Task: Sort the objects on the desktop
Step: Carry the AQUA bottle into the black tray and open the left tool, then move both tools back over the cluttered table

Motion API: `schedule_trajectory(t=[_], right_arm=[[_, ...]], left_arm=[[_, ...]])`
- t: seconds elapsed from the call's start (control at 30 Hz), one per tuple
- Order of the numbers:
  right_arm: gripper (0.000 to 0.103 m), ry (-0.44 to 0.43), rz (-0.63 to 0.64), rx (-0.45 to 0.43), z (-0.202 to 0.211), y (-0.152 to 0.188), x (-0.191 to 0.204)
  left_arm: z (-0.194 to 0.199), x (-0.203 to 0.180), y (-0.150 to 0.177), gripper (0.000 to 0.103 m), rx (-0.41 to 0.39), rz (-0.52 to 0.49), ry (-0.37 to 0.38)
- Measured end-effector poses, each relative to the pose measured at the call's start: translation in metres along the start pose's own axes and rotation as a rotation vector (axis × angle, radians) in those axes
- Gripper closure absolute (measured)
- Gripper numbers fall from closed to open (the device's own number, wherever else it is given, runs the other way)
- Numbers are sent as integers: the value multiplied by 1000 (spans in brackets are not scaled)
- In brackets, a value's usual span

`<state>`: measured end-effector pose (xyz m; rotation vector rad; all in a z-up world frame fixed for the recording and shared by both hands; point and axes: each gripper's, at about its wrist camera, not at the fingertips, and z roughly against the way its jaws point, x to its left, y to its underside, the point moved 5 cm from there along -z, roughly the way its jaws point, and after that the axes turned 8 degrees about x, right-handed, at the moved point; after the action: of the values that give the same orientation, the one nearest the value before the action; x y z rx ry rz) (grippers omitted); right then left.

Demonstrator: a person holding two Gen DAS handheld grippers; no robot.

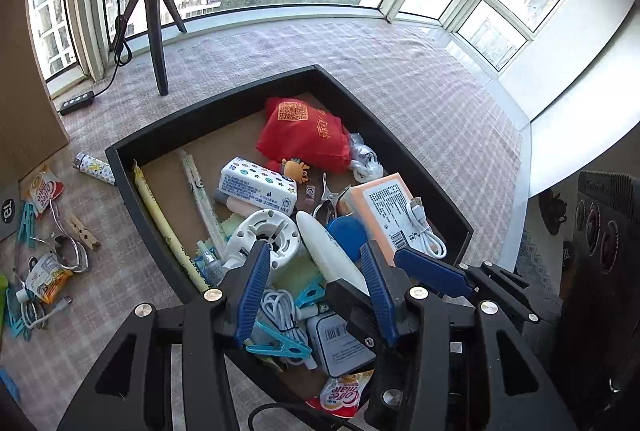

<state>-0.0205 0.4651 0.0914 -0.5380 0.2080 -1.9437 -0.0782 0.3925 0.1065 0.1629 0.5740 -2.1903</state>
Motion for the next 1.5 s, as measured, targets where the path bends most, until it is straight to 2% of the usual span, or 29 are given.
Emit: schedule_trajectory(t=[0.13, 0.33, 0.6, 0.87, 1.03, 1.23, 1.3, 1.5], right_arm=[[43, -20, 2, -20, 9, 4, 5], [43, -38, 56, -36, 14, 9, 36], [43, -73, 167, -27, 10, 9, 87], [43, -105, 256, 10, -10, 8, 130], [43, -126, 308, 45, -33, 14, 157], [39, -159, 412, 84, -63, 27, 196], [39, -144, 449, 98, -73, 30, 208], [39, -131, 515, 150, -97, 29, 238]], left_arm=[[20, 17, 9, 57, -52, 4, -75], [49, 48, 25, 57, -107, 40, -170], [78, 93, 42, 56, -150, 116, -231], [89, 142, 57, 56, -153, 198, -256], [86, 193, 83, 56, -119, 287, -278], [82, 271, 137, 56, -61, 433, -329], [83, 297, 155, 56, -49, 491, -336], [98, 366, 189, 57, -58, 621, -340]])
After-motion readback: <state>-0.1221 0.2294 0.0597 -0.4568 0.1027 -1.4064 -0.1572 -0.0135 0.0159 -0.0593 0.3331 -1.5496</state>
